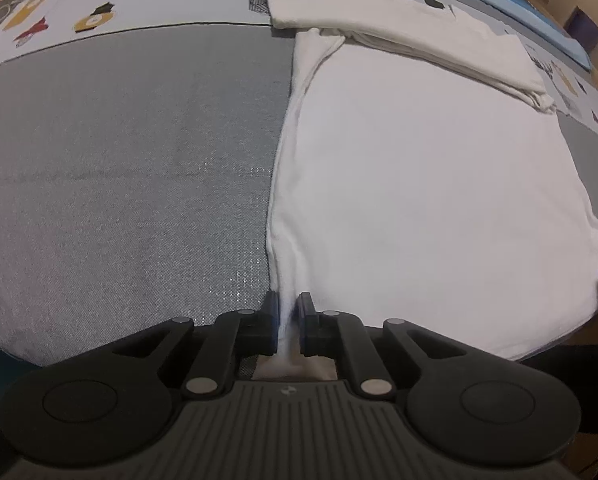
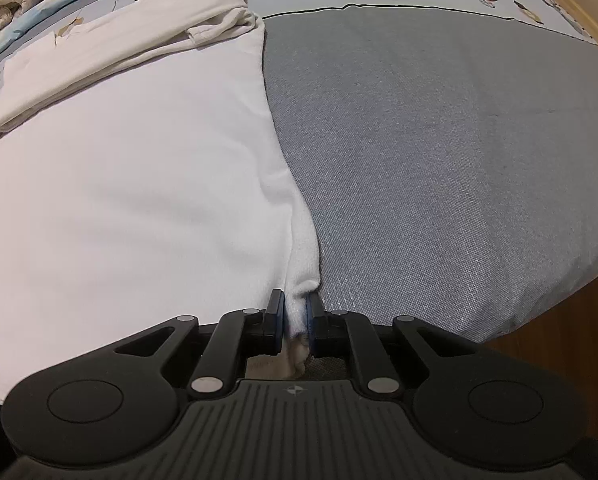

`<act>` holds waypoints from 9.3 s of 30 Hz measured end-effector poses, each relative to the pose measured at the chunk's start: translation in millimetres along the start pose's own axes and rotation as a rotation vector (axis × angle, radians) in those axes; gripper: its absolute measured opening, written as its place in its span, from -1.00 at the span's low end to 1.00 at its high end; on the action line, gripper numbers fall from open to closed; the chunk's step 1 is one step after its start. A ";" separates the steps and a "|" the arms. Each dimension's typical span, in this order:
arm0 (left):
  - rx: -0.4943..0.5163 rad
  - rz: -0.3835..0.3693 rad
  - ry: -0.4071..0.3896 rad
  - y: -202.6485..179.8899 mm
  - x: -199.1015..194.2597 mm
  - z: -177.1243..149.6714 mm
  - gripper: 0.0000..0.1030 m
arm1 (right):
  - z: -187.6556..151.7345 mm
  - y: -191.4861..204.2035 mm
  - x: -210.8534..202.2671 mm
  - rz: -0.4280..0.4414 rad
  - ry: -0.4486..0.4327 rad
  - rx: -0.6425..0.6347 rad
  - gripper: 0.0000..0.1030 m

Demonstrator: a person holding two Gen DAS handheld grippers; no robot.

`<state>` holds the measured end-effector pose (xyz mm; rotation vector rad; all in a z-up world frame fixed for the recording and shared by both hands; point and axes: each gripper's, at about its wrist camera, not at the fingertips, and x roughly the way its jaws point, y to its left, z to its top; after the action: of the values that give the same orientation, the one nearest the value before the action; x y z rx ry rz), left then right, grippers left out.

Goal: Fold small clothes

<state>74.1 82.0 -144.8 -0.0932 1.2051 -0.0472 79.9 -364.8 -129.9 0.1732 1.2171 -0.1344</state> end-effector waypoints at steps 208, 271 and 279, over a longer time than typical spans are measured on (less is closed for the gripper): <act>-0.091 -0.172 0.078 33.6 -0.6 69.7 -1.00 | 37.1 -31.0 18.5 0.130 0.018 0.079 -0.93; -0.312 -0.180 0.115 102.2 49.2 139.7 0.35 | 88.9 29.4 -24.4 0.036 -0.377 -0.063 -0.32; -0.208 -0.198 0.090 76.8 54.0 142.9 -0.58 | 88.6 18.1 -26.9 0.040 -0.380 -0.045 -0.32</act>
<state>225.8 160.5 -151.8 -0.3967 1.2850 -0.0998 155.8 -365.0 -73.8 0.1256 0.8369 -0.0996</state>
